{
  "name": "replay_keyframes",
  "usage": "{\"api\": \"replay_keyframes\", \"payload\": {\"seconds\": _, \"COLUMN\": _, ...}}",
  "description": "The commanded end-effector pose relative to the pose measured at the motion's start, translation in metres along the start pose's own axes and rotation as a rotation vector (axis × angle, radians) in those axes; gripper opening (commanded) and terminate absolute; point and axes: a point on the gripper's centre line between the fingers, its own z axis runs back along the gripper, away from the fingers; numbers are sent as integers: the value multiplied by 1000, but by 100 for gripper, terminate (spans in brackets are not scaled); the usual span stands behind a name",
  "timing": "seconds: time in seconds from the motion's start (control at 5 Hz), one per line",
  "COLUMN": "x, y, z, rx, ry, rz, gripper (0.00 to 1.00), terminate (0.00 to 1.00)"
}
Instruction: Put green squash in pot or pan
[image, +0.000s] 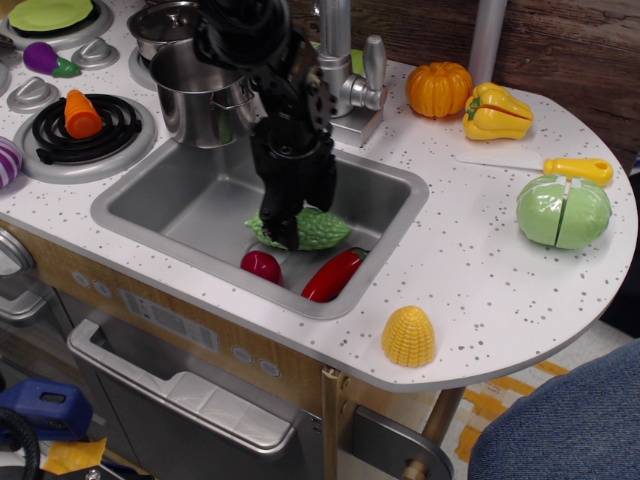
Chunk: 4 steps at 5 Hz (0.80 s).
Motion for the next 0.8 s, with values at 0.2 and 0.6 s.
{"api": "replay_keyframes", "payload": {"seconds": 0.2, "x": 28, "y": -13, "z": -26, "rx": -144, "ry": -64, "rz": 116, "gripper": 100, "terminate": 0}}
{"api": "replay_keyframes", "payload": {"seconds": 0.6, "x": 28, "y": -14, "z": -23, "rx": -161, "ry": -26, "rz": 113, "gripper": 0, "terminate": 0}}
